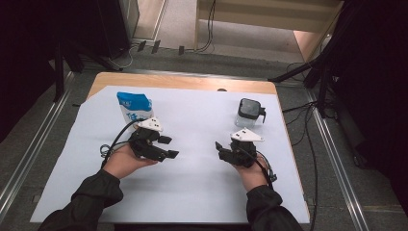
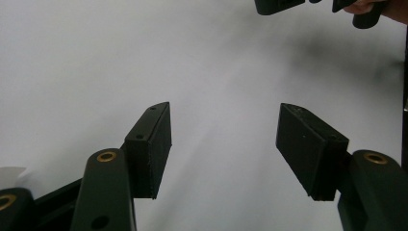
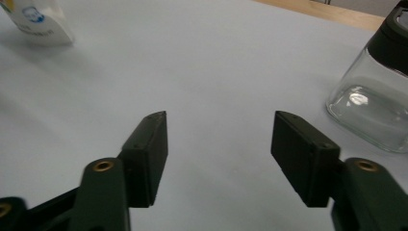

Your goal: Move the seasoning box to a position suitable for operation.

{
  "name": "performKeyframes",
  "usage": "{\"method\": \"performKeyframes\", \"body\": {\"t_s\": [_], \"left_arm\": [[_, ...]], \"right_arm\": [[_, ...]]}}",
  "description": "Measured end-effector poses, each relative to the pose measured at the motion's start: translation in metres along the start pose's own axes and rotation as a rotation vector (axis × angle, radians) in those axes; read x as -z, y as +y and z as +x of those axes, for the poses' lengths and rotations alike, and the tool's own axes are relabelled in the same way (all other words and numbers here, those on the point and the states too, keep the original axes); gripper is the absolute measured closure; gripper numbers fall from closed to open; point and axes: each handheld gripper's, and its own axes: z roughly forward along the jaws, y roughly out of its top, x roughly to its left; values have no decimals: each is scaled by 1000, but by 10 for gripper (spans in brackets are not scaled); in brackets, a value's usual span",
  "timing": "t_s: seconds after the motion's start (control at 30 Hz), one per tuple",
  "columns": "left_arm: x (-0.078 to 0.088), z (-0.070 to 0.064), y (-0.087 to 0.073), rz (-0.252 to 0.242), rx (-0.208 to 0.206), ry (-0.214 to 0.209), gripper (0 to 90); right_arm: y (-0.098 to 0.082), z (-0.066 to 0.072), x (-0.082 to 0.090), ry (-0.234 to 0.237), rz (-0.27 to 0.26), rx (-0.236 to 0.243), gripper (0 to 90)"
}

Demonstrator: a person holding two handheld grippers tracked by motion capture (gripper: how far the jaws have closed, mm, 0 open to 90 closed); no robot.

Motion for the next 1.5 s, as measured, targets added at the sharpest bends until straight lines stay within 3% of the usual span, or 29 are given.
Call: {"method": "performKeyframes", "body": {"t_s": [0.2, 0.3, 0.37, 0.5, 0.63, 0.8, 0.93, 1.07, 1.2, 1.5], "left_arm": [[-2, -3, -1, -7, -4, -16, 383], [-4, -4, -1, 0, -11, -24, 382], [-4, -4, -1, -2, -12, -27, 381], [-1, -3, -1, -21, -4, -31, 382], [0, -4, -2, -27, 0, -34, 382], [0, -4, -3, -24, 1, -35, 380], [1, -6, -5, -25, 0, -29, 379], [1, -6, -7, -20, 10, -29, 379], [1, -10, -9, -25, 8, -54, 367], [5, -13, -16, -32, 18, -34, 358]], "right_arm": [[1, -1, -1, 13, 19, -58, 260], [1, -3, 0, 30, 26, -81, 147], [2, -5, 2, 38, 10, -99, 150], [4, -17, 4, -8, -47, -126, 149], [3, -27, 6, -16, -44, -171, 149], [5, -40, 7, -41, -74, -176, 147], [6, -48, 0, -90, -47, -174, 147], [7, -60, -6, -149, -31, -205, 148], [8, -72, -15, -173, -16, -234, 148], [18, -85, -34, -213, -13, -254, 108]]}}
